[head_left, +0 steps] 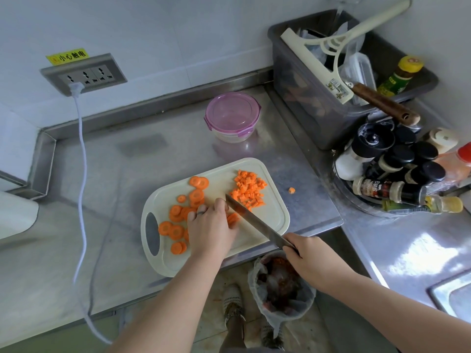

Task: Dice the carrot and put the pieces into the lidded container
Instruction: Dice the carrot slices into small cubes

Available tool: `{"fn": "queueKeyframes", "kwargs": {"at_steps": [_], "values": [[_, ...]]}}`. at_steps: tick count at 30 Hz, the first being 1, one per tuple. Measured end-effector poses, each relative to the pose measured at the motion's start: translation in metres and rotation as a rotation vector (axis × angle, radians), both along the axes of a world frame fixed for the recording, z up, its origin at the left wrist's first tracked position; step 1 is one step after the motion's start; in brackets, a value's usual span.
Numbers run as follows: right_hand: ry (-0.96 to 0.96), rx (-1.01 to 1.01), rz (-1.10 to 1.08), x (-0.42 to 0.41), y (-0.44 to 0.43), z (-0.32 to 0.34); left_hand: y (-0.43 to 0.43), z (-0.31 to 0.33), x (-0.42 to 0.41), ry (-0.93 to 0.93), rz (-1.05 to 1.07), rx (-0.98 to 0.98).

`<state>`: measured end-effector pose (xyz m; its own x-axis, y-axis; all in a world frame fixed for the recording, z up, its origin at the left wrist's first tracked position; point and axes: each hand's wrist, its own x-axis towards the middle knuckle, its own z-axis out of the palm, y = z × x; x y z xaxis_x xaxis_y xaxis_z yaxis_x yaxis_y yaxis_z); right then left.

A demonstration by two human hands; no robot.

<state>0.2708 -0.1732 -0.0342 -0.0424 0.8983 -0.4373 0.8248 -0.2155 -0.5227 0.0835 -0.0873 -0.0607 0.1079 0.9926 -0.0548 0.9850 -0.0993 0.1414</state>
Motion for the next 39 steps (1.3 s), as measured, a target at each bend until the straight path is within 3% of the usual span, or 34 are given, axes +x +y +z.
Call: {"fn": "queueKeyframes", "kwargs": {"at_steps": [17,24,36,39], "values": [[-0.098,-0.003,-0.039,0.0,0.01,0.001,0.011,-0.006,0.003,-0.114,0.028,-0.018],[-0.114,-0.003,-0.016,-0.004,0.009,0.002,0.012,-0.003,-0.012,-0.039,-0.034,-0.035],[-0.12,0.014,-0.026,-0.001,0.009,0.007,0.016,-0.004,-0.011,-0.146,0.01,-0.054],[-0.125,0.043,-0.004,-0.003,0.006,0.009,0.011,-0.003,-0.009,-0.064,-0.023,-0.058]]}}
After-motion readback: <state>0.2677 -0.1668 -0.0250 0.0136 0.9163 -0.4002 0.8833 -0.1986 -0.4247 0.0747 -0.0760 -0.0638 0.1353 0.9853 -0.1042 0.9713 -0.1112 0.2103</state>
